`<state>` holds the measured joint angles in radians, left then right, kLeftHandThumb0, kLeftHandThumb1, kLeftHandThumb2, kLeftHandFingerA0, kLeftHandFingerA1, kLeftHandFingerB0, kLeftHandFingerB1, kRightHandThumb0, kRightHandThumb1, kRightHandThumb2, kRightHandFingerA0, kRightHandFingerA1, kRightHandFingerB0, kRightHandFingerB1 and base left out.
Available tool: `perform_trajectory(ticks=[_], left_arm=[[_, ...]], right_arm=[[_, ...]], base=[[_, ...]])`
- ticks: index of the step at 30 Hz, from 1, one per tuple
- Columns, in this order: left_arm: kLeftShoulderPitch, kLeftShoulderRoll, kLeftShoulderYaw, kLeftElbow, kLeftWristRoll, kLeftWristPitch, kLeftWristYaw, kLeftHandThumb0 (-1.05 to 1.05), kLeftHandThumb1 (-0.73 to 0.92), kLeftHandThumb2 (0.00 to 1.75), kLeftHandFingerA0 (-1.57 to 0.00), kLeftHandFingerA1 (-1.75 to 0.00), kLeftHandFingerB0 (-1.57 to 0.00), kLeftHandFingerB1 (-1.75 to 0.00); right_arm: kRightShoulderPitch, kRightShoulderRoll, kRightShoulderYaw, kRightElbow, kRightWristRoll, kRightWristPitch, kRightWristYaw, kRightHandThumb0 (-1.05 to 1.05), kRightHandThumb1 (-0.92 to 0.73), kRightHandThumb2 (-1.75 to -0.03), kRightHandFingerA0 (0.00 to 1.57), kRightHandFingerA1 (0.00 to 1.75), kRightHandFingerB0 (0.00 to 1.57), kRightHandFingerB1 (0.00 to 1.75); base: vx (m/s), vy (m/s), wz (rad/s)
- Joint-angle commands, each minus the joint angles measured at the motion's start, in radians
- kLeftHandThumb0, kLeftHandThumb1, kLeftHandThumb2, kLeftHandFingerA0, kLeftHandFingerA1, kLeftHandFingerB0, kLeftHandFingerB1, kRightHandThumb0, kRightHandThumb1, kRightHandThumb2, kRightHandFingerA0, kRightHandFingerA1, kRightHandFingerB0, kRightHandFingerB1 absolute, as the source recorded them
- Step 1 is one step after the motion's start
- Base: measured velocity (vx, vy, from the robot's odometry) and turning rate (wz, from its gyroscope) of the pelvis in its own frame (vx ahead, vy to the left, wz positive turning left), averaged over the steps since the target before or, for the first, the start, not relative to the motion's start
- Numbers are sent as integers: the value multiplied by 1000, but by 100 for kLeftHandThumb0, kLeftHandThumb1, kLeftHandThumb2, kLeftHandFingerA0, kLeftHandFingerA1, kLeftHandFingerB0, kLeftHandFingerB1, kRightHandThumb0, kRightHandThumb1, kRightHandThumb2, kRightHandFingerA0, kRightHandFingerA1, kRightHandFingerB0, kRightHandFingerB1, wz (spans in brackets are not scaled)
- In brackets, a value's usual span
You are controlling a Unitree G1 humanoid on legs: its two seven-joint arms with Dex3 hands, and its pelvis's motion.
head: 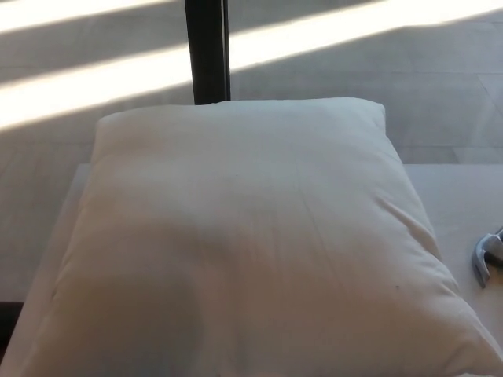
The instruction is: A hammer is kept on the right hand side and a pillow is kept on the left hand side on the desk infront of the robot and the robot uses its right hand to pick up the hammer and makes a downward swinging motion to hit the pillow
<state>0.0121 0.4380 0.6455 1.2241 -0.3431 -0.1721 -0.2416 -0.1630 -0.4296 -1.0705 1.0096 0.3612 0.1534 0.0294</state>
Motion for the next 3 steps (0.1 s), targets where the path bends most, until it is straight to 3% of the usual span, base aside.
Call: perform_trajectory(ticks=[1, 3], left_arm=[[-5, 33, 11, 24, -19, 5, 5, -56, 69, 61, -69, -49, -53, -44], [-6, 34, 10, 26, -18, 9, 21, -56, 68, 61, -72, -49, -54, -44]], right_arm=[[-15, 7, -24, 8, 101, -59, -73, -76, -74, -62, 37, 49, 24, 34], [-16, 10, -3, 13, 100, -60, -51, -75, -73, -62, 40, 50, 26, 35]], base=[[0, 0, 0], [0, 0, 0]])
